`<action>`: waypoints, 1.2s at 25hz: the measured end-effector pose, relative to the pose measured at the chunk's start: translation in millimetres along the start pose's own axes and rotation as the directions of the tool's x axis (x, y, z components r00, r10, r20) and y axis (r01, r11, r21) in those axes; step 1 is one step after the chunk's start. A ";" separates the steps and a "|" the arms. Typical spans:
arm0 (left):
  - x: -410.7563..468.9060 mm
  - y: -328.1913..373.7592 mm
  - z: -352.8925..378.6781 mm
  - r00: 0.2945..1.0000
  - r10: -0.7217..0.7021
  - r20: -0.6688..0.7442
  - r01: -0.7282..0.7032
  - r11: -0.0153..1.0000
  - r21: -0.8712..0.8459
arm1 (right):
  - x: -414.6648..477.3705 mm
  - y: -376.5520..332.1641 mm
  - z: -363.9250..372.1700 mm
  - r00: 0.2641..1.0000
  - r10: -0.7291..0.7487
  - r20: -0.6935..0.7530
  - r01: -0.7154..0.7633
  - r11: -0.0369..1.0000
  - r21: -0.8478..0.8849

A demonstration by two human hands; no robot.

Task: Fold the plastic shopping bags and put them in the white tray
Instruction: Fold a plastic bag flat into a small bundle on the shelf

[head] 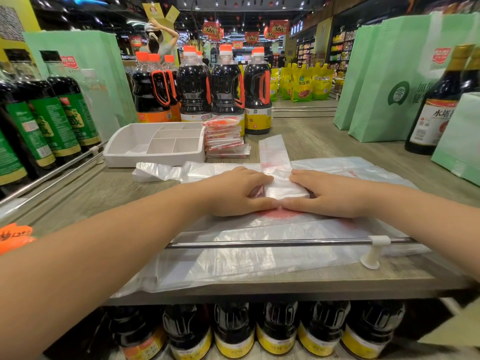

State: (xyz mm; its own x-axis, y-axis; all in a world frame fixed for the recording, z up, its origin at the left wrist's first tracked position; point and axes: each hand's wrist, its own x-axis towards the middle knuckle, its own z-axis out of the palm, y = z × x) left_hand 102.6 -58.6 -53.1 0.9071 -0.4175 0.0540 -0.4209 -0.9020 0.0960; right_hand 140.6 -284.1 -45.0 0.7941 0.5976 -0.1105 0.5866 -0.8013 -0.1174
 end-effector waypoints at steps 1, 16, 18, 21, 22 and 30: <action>-1.4 0.8 -1.8 1.000 0.019 -0.005 -0.019 0.999 0.034 | -2.1 -1.1 -1.7 1.000 -0.008 -0.019 0.008 1.000 -0.008; -3.1 17.0 -6.1 0.986 0.132 0.100 -0.152 0.962 0.228 | -8.9 -5.8 -3.6 0.998 -0.024 -0.060 0.012 0.983 -0.182; -4.4 16.1 -5.8 0.987 0.142 0.069 -0.152 0.971 0.185 | -8.0 -5.5 -2.8 0.995 -0.037 -0.092 0.020 0.985 -0.169; -8.8 7.5 -3.5 0.986 0.158 -0.061 -0.159 0.987 -0.009 | -7.2 -4.1 -3.0 0.989 -0.054 -0.138 0.036 0.991 -0.130; -9.0 3.7 -1.8 0.977 0.170 -0.130 -0.178 0.983 -0.050 | -7.7 -2.4 -3.6 0.986 -0.067 -0.154 0.052 0.994 -0.101; -7.6 -9.0 7.6 0.979 0.147 -0.138 -0.151 0.988 -0.021 | -24.2 7.2 -4.4 0.974 -0.204 -0.096 0.204 0.979 -0.008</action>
State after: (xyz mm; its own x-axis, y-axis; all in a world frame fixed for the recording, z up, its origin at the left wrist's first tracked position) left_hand 99.5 -48.2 -61.9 0.8255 -0.5263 0.2041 -0.5533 -0.8260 0.1079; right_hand 126.3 -304.4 -38.8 0.6696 0.7426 0.0110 0.7374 -0.6629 -0.1299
